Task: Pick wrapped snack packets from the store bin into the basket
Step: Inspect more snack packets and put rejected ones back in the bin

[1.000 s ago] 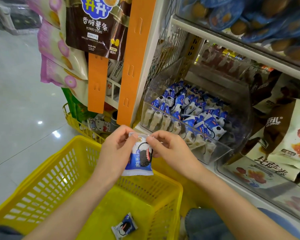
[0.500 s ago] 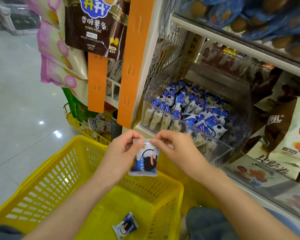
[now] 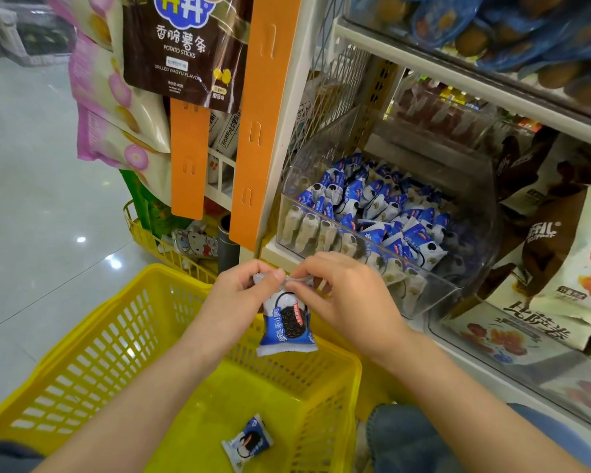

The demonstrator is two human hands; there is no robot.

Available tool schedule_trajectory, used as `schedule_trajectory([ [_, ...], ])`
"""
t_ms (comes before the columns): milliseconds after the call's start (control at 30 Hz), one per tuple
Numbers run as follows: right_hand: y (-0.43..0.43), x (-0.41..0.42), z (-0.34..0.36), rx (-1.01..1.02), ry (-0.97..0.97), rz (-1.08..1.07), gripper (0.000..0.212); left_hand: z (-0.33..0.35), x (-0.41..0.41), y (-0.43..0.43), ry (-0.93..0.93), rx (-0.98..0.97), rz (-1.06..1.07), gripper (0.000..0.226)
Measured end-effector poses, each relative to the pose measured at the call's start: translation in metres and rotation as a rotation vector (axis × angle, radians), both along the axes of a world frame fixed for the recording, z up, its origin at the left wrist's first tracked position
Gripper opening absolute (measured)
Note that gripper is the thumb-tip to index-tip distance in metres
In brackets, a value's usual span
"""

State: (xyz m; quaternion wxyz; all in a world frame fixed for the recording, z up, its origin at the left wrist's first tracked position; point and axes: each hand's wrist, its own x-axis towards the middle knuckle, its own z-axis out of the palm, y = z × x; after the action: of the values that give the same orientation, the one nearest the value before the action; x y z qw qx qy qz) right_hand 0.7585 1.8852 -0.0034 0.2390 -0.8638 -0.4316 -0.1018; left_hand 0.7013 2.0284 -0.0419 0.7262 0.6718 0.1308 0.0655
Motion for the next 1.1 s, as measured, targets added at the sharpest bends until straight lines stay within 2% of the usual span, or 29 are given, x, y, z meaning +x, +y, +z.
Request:
schedule_trajectory([
  [67,0.0,0.0,0.0,0.052,0.001,-0.058,0.009,-0.004,0.001,0.0,0.0,0.095,0.134,0.009],
  [133,0.001,0.001,0.0,0.164,0.037,-0.106,0.009,-0.007,0.002,0.002,0.027,0.27,0.241,0.01],
  [167,0.001,0.002,0.001,0.229,0.074,-0.12,0.008,-0.007,0.002,0.003,0.055,0.296,0.247,0.013],
  [200,0.001,0.002,0.002,0.283,0.111,-0.123,0.008,-0.006,0.002,0.003,0.092,0.239,0.218,0.021],
  [267,0.0,0.002,0.002,0.319,0.139,-0.086,0.006,-0.001,0.002,0.004,0.192,0.003,0.089,0.045],
  [333,0.001,-0.001,0.001,0.218,0.063,0.007,0.007,0.002,0.0,0.005,0.219,-0.181,-0.012,0.057],
  [433,0.002,-0.005,-0.004,0.018,-0.121,0.144,0.012,0.005,0.0,0.007,0.125,-0.311,0.027,0.043],
  [500,0.002,-0.005,-0.007,-0.037,-0.124,0.184,0.013,0.007,0.001,0.007,0.071,-0.293,0.091,0.032],
  [567,0.004,-0.007,-0.009,0.018,0.052,0.12,0.019,0.009,0.0,0.006,0.048,-0.223,0.132,0.029],
  [700,0.011,-0.005,-0.01,0.294,0.562,-0.169,0.02,0.011,-0.003,0.001,0.011,-0.117,0.108,0.024],
  [800,0.014,0.0,-0.009,0.428,0.953,-0.177,0.008,0.011,-0.003,-0.004,-0.05,-0.069,0.079,0.025],
  [833,0.015,-0.001,-0.009,0.462,1.015,-0.165,0.009,0.01,-0.003,-0.004,-0.069,-0.031,0.082,0.023],
  [900,0.015,-0.001,-0.009,0.478,0.997,-0.164,0.008,0.005,-0.002,-0.002,-0.109,0.158,0.139,0.014],
  [1000,0.014,-0.002,-0.013,0.445,0.886,-0.212,0.003,-0.002,-0.004,-0.002,-0.176,0.454,0.173,0.029],
  [1100,0.015,-0.004,-0.016,0.389,0.857,-0.219,0.007,-0.003,-0.007,-0.006,-0.174,0.464,0.137,0.029],
])
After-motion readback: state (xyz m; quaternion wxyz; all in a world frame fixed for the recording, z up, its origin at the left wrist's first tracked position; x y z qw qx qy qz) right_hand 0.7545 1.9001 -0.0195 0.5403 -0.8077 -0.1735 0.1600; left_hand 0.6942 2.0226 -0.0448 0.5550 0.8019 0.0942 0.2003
